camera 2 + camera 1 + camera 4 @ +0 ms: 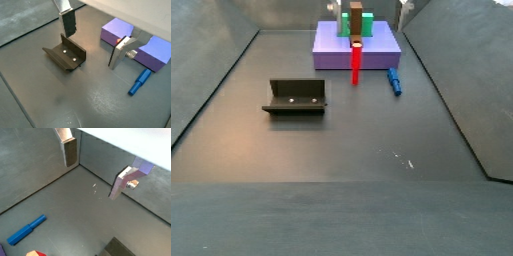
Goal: Pick up the blue object. Move up. Place the blue object on the fixture. Regrasp the blue object. Move to above the board. Insert the blue object.
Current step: Pick up the blue object.
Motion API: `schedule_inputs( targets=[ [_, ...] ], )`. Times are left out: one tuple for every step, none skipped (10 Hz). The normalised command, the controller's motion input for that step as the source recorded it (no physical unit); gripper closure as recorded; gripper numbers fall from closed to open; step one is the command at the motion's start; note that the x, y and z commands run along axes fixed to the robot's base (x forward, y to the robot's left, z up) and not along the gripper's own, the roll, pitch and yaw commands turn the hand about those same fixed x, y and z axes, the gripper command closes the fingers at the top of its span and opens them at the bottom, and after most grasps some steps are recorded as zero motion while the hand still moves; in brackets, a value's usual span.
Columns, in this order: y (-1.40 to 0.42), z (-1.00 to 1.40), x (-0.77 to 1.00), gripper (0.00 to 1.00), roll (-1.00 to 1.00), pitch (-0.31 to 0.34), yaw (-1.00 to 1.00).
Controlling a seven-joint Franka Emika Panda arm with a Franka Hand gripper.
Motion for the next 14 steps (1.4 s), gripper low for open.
schedule_inputs(
  targets=[
    [0.00,0.00,-0.02,0.00,0.00,-0.011,0.00],
    [0.00,0.00,-0.03,0.00,0.00,0.000,0.00],
    [-0.08,0.00,-0.08,0.00,0.00,-0.004,0.01],
    [-0.25,-0.40,-0.55,0.00,-0.21,-0.099,0.10],
    [-0.61,-0.56,-0.71,0.00,-0.07,0.000,0.00],
    [-0.84,-0.78,-0.65,0.00,0.00,0.000,-0.01],
    [-0.82,-0.86,-0.69,0.00,0.00,0.000,0.00],
    [-0.82,-0.77,-0.76,0.00,0.03,-0.014,0.00],
    [-0.78,-0.61,-0.80,0.00,0.08,-0.066,0.00],
    [-0.79,-0.13,-0.65,0.00,0.17,-0.149,0.00],
    [-0.84,-0.23,-0.50,0.00,0.23,-0.114,0.00],
    [-0.83,-0.05,-0.19,0.00,0.27,-0.096,0.02],
    [-0.66,-0.04,0.00,0.00,0.18,-0.027,0.01],
    [-0.20,0.00,-0.20,0.00,0.15,-0.004,0.20]
  ],
)
